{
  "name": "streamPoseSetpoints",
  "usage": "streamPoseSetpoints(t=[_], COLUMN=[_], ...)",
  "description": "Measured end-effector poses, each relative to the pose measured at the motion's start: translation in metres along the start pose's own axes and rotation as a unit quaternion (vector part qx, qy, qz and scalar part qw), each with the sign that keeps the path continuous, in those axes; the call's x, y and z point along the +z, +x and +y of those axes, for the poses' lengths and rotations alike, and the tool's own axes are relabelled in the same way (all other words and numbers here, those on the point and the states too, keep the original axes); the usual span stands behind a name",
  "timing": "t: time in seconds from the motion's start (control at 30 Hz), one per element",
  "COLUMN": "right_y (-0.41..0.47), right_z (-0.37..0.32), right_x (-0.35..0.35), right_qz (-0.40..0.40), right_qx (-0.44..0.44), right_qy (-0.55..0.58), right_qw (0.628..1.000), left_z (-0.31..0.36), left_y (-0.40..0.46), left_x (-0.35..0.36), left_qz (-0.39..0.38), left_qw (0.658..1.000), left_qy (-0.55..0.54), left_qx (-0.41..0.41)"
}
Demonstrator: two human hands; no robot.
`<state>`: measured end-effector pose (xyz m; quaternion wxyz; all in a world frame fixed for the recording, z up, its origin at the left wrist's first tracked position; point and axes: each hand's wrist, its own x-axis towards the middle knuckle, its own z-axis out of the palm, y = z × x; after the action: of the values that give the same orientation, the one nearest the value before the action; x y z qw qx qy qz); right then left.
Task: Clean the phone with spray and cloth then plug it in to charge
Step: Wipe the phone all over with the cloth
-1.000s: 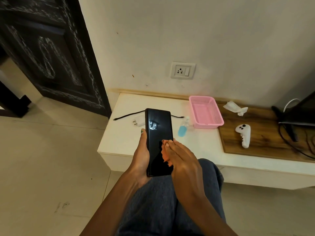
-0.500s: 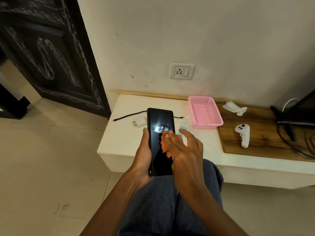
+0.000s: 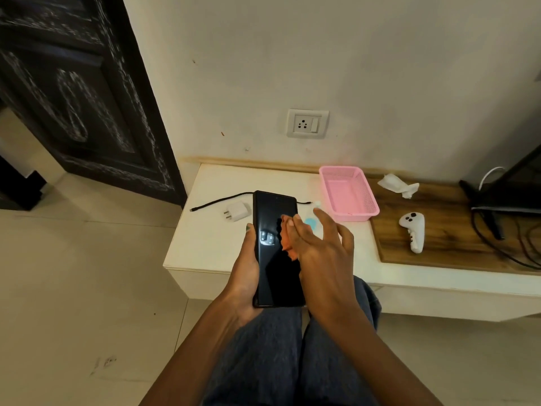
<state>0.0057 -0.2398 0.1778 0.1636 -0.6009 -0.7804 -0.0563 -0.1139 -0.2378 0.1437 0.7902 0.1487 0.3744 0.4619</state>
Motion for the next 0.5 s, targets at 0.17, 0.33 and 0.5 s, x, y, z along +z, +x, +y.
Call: streamPoseSetpoints(t=[0.17,0.33,0.5], right_y=[0.02,0.003,0.021], right_z=[0.005,-0.003,0.012], right_x=[-0.006,-0.003,0.002], right_qz=[-0.069,-0.046,-0.033], right_qx=[0.028,0.015,0.039], right_qy=[-0.014,-0.012,-0.018], right_qw=[0.997,0.999,0.999], left_z=[-0.003,0.001,-0.004], left_y=[0.0,-0.002,-0.007], left_x=[0.0,-0.001,0.008], left_qz=[-0.01,-0.008,-0.02], left_qw=[0.999,1.0,0.998], left_qy=[0.036,0.011,0.052], left_qx=[0.023,0.008,0.0])
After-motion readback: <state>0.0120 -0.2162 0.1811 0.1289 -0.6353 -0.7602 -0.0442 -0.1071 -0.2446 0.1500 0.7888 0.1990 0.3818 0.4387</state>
